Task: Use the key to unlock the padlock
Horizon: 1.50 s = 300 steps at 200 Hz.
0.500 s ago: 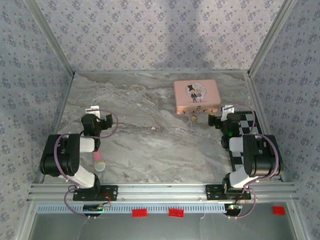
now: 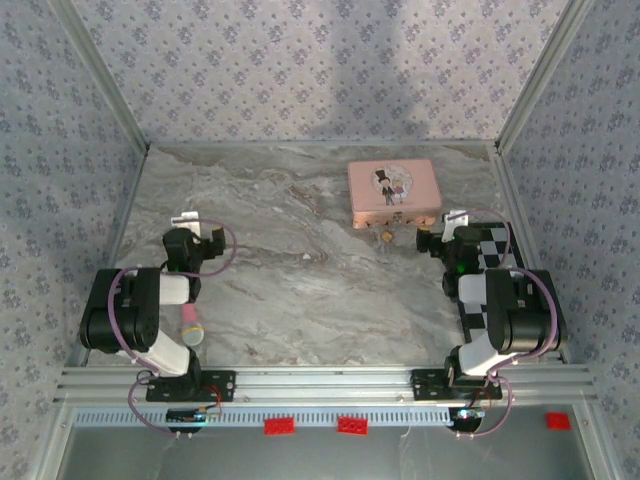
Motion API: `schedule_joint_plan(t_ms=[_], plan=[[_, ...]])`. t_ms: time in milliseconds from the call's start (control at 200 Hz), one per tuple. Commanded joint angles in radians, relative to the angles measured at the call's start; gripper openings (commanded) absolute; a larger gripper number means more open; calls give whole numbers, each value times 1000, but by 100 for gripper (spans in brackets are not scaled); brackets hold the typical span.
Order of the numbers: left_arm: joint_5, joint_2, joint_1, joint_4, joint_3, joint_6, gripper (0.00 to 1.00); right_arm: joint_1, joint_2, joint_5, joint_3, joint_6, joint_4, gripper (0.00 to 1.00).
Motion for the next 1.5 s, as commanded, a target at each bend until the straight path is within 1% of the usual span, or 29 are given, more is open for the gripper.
schedule_joint_plan(t_ms=[0,934,1004,1079,1129,1184,1259,1304,1379,1439,1494], plan=[[18,-6,5,8,24,6,100,-4,6,-5,15,11,15,99],[20,-8,2,8,24,11,100,1,4,3,11,8,20,99],[26,-35,-7,-16,26,28,100,7,3,5,7,0,27,99],[-6,-83,-31,-38,17,45,100,19,-8,1,2,-18,27,99],[-49,-123,-53,-77,17,51,100,30,-29,-2,-2,-35,17,99],[-81,-174,-71,-168,37,44,100,34,-51,-11,-18,-43,31,99],[-101,-242,-97,-267,59,32,100,45,-97,-12,-32,-55,16,99],[-104,-284,-111,-313,66,14,100,60,-151,-14,-8,-66,-73,99],[-114,-360,-132,-405,86,-53,100,100,-229,3,48,-83,-243,99],[-112,-414,-137,-513,121,-119,100,146,-288,34,75,-78,-315,99],[-127,-457,-137,-622,162,-204,100,181,-347,31,94,-60,-370,99]])
